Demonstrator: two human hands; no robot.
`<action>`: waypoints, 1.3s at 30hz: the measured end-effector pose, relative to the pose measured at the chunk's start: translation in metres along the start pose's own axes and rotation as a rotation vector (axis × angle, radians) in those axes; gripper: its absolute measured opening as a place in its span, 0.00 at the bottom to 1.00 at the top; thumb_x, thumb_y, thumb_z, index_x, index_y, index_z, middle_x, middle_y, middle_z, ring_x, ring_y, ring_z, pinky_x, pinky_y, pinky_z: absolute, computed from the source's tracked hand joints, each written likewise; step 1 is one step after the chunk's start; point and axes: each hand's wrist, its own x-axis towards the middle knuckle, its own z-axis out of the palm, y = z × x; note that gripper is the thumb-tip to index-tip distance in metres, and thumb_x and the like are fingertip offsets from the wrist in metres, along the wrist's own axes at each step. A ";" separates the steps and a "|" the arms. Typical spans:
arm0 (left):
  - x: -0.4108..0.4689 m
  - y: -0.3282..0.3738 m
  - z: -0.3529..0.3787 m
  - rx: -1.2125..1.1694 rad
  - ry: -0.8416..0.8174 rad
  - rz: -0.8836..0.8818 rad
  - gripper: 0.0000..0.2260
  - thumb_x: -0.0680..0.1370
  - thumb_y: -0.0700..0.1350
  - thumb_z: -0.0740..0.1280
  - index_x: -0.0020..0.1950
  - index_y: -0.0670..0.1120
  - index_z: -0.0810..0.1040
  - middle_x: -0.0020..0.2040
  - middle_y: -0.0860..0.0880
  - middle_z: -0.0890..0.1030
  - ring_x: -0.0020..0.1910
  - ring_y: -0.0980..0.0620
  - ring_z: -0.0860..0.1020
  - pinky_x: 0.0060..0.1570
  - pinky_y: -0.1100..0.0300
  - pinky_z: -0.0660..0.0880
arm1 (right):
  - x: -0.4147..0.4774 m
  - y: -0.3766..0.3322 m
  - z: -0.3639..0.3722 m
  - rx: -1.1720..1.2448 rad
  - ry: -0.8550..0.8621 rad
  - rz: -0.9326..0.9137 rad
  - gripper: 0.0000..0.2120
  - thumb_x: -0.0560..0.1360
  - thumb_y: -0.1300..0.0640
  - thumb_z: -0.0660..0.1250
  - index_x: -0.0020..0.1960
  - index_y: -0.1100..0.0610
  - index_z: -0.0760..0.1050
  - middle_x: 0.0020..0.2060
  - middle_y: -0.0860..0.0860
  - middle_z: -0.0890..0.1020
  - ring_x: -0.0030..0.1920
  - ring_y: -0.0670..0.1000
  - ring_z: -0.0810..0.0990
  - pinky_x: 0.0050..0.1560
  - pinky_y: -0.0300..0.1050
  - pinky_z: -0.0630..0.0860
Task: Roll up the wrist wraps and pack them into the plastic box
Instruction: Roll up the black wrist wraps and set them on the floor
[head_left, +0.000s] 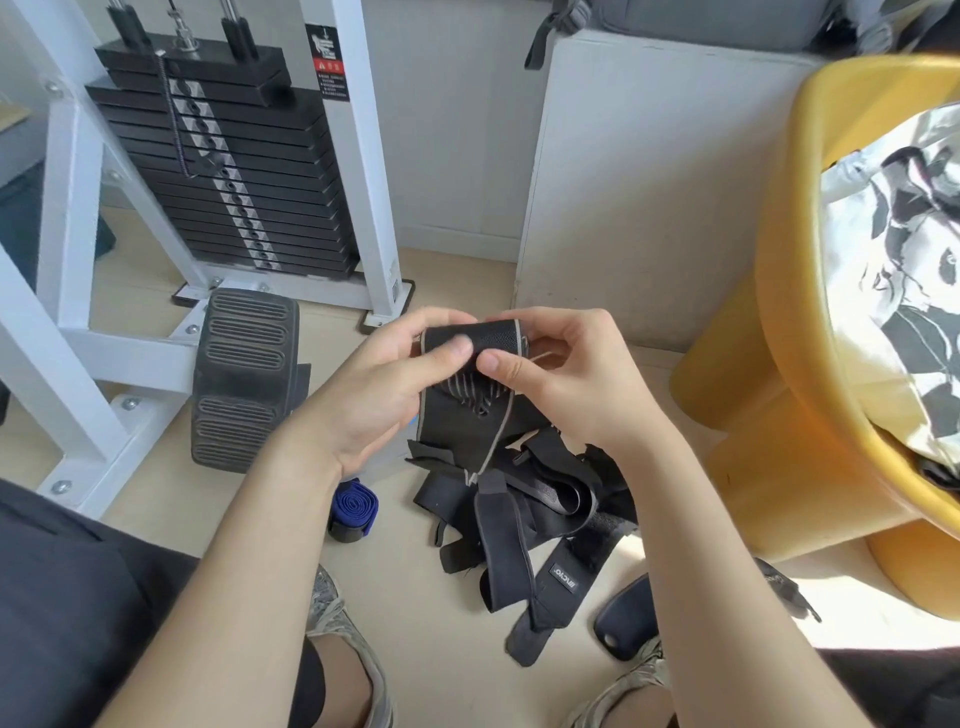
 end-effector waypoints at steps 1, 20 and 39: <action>0.001 -0.001 0.001 -0.017 0.016 -0.023 0.18 0.84 0.52 0.69 0.69 0.42 0.81 0.65 0.36 0.85 0.68 0.38 0.83 0.75 0.36 0.74 | 0.000 0.001 0.000 -0.009 0.010 0.001 0.16 0.75 0.52 0.83 0.62 0.52 0.87 0.45 0.49 0.90 0.47 0.54 0.90 0.56 0.60 0.85; 0.011 -0.004 -0.001 -0.155 0.363 0.132 0.19 0.76 0.48 0.79 0.63 0.41 0.86 0.59 0.40 0.88 0.64 0.38 0.85 0.72 0.38 0.78 | -0.010 0.022 0.045 0.326 -0.118 0.212 0.18 0.81 0.40 0.73 0.60 0.53 0.76 0.50 0.50 0.89 0.50 0.52 0.89 0.55 0.58 0.84; 0.011 -0.018 -0.001 0.386 0.245 0.214 0.13 0.69 0.44 0.80 0.50 0.53 0.81 0.56 0.54 0.88 0.58 0.50 0.86 0.64 0.39 0.81 | -0.002 0.016 0.055 0.342 0.147 0.345 0.26 0.85 0.37 0.64 0.44 0.57 0.85 0.36 0.50 0.86 0.37 0.48 0.82 0.38 0.49 0.80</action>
